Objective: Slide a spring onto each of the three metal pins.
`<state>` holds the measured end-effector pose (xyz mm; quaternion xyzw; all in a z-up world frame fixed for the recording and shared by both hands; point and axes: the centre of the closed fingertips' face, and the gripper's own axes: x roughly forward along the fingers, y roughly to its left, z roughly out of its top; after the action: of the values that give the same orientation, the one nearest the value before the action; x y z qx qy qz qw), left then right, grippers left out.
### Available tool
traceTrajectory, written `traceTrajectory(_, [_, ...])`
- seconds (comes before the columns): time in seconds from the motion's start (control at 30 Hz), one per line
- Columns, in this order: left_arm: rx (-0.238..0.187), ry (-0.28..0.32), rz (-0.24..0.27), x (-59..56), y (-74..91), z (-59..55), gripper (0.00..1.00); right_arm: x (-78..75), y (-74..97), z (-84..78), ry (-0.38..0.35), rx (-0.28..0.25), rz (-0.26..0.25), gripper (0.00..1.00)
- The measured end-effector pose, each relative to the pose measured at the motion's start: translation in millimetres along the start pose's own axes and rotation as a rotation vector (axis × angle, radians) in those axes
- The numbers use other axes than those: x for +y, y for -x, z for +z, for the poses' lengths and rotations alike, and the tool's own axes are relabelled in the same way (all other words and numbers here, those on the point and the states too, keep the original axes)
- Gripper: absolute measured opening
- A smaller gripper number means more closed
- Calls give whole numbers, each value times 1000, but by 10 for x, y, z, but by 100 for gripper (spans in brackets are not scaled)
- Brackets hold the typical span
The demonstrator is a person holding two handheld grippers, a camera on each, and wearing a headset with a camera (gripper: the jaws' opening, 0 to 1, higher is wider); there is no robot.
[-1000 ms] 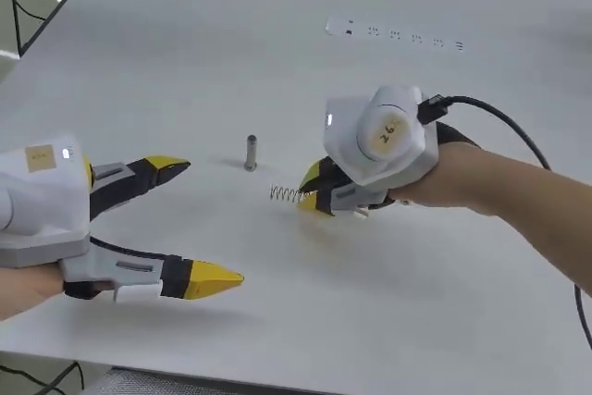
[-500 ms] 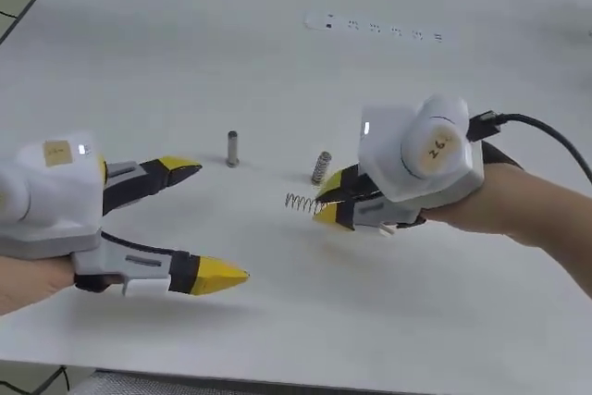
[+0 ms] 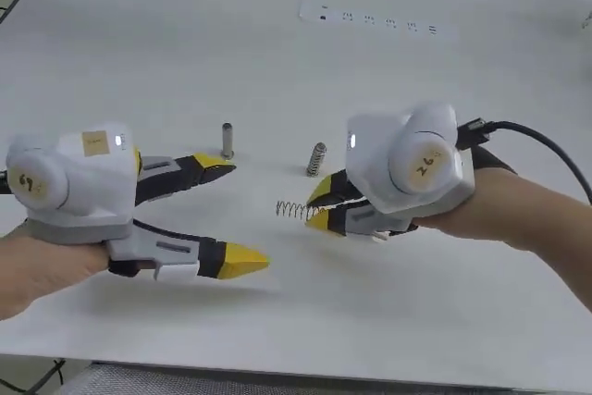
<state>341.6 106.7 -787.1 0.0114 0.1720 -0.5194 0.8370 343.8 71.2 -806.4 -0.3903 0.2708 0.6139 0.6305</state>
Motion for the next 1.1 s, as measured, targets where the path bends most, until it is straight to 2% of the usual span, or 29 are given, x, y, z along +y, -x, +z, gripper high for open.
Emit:
traceTrajectory(0.1, [-13, 0, -13, 3, -54, 45, 62, -17, 12, 73, 13, -12, -4, 12])
traceTrajectory(0.23, [-40, 9, -21, 18, -118, 110, 60, -24, 25, 110, 40, -10, -4, 12])
traceTrajectory(0.33, [-44, 0, -40, -4, -141, 137, 51, -21, 46, 118, 38, -15, -3, 12])
traceTrajectory(0.4, [-42, 5, -74, -58, -156, 140, 44, -19, 65, 117, 42, -18, -5, 12])
traceTrajectory(0.73, [-48, -19, -122, -141, -204, 158, 22, 13, 117, 127, 52, -30, 4, 12])
traceTrajectory(0.93, [-48, -24, -139, -156, -219, 179, 17, 18, 128, 157, 34, -49, 9, 12])
traceTrajectory(1.1, [-49, -38, -143, -166, -223, 193, 12, 28, 137, 145, 40, -45, 10, 12])
